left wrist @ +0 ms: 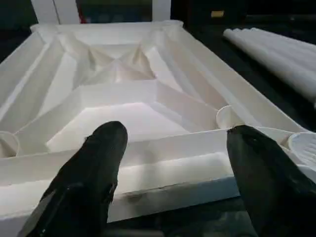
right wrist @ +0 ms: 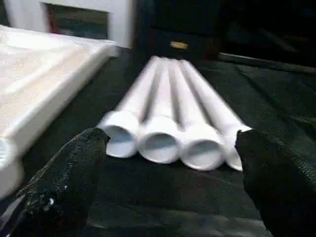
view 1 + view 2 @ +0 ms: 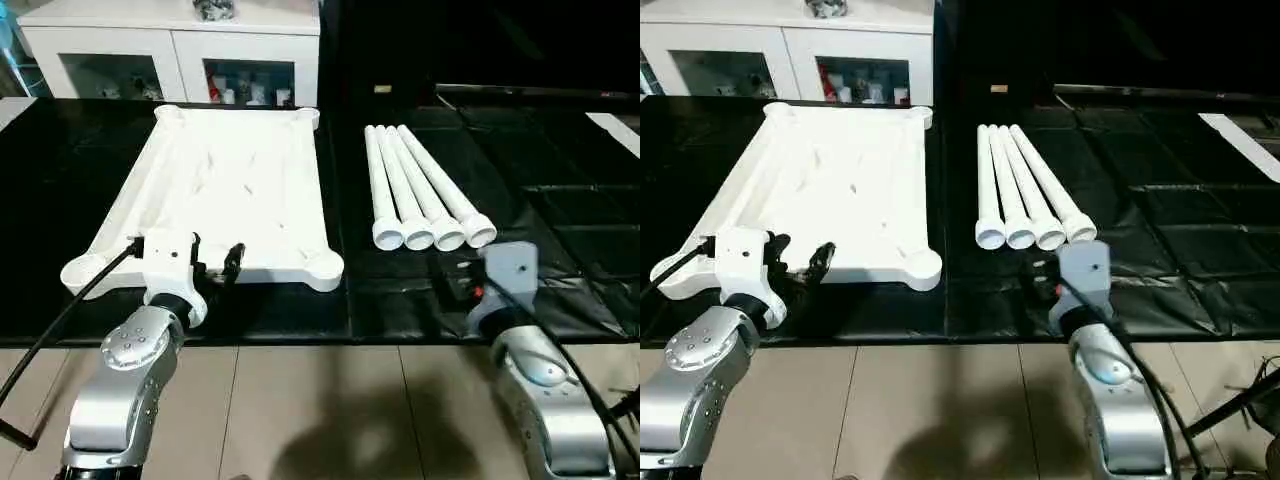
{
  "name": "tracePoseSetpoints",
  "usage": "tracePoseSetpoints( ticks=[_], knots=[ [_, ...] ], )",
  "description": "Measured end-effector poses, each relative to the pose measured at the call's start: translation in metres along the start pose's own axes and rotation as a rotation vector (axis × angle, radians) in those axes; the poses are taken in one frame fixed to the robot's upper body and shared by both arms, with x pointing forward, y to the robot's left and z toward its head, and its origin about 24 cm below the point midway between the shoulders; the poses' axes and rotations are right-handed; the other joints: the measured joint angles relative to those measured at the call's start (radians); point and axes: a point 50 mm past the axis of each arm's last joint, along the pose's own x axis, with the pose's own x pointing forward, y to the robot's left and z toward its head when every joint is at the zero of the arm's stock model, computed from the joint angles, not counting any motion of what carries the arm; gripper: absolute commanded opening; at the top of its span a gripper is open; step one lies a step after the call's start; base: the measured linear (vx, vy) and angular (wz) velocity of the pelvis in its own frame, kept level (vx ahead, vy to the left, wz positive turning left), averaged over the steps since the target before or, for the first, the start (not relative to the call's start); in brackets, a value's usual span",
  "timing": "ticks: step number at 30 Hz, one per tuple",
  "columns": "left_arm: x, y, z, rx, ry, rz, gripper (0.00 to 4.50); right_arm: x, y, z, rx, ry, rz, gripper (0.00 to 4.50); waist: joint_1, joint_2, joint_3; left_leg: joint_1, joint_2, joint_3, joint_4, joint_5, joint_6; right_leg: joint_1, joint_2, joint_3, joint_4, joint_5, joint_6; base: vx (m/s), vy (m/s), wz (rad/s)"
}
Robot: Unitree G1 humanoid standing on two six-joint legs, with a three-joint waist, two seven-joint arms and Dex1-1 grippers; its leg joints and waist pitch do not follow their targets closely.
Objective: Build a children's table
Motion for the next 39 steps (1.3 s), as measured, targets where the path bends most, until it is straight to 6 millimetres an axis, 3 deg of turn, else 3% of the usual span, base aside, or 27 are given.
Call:
tracePoseSetpoints(
  ticks=[10,16,34,39],
  knots=[
    [0.001,0.006,0.011,-0.014,-0.020,0.012,3.66,0.011,0.002,0.022,0.144,-0.069,-0.002,4.44,0.007,-0.006,-0.001,0.000,0.000,0.001,0.000,0.000,0.000,0.000,0.000,0.001,-0.002,0.000,0.000,0.000,0.000,0.00],
    [0.009,0.001,0.036,-0.025,-0.114,-0.010,3.66,0.011,0.001,0.029,0.000,-0.144,-0.020,4.44,0.004,-0.002,-0.001,0.000,-0.001,0.001,0.000,0.000,0.000,0.001,-0.001,0.001,-0.002,0.000,0.000,0.000,0.000,0.00],
    [0.012,-0.003,0.037,-0.007,-0.129,-0.022,3.66,0.012,-0.002,0.025,0.034,-0.122,-0.097,4.44,0.001,0.003,0.002,0.000,-0.001,0.000,0.000,0.000,0.000,0.000,0.000,0.001,-0.002,0.001,-0.001,0.000,0.000,0.00],
    [0.011,-0.004,0.035,-0.009,-0.121,-0.032,3.66,0.013,-0.003,0.017,0.048,-0.040,-0.103,4.44,0.001,0.004,0.003,0.000,-0.001,0.000,0.000,0.000,0.000,0.000,0.000,0.001,-0.002,0.001,-0.001,0.000,0.000,0.00]
  ],
)
